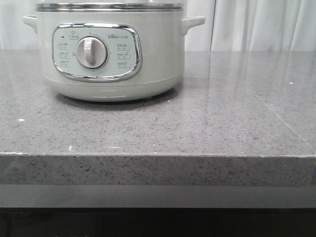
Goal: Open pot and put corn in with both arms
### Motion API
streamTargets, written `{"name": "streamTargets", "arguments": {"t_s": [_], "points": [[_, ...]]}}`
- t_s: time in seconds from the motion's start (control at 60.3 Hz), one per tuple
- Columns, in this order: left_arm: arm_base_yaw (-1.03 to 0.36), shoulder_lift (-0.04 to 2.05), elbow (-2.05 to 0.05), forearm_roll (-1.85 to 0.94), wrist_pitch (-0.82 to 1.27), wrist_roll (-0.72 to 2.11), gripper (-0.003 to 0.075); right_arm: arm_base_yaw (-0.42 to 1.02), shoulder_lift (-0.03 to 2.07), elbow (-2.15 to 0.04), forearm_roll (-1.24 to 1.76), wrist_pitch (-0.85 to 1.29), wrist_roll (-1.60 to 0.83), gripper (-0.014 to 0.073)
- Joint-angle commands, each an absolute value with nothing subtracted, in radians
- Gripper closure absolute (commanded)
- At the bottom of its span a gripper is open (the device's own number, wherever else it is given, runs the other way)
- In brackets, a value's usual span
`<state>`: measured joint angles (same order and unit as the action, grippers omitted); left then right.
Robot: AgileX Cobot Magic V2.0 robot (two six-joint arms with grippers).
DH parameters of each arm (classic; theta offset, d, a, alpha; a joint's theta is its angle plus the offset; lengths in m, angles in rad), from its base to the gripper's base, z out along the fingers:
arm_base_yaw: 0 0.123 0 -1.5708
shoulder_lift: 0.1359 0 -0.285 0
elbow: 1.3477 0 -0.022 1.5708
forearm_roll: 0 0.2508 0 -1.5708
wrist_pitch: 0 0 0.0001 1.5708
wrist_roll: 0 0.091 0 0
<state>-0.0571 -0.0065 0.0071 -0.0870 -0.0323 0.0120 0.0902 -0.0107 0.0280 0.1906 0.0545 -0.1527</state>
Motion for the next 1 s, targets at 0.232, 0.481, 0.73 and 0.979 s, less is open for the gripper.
{"name": "streamTargets", "arguments": {"t_s": [0.232,0.481,0.73,0.979], "points": [[-0.062,-0.021,0.02,-0.086,-0.106,0.0,0.0741,0.083,-0.031,0.017,0.08,-0.133,-0.04,0.0713],[-0.062,-0.021,0.02,-0.086,-0.106,0.0,0.0741,0.036,-0.031,0.017,0.058,-0.123,-0.02,0.0713],[-0.062,-0.021,0.02,-0.086,-0.106,0.0,0.0741,-0.073,-0.031,0.017,0.058,-0.114,0.037,0.0713],[-0.062,-0.021,0.02,-0.086,-0.106,0.0,0.0741,-0.073,-0.031,0.017,0.026,-0.114,0.037,0.0713]]}}
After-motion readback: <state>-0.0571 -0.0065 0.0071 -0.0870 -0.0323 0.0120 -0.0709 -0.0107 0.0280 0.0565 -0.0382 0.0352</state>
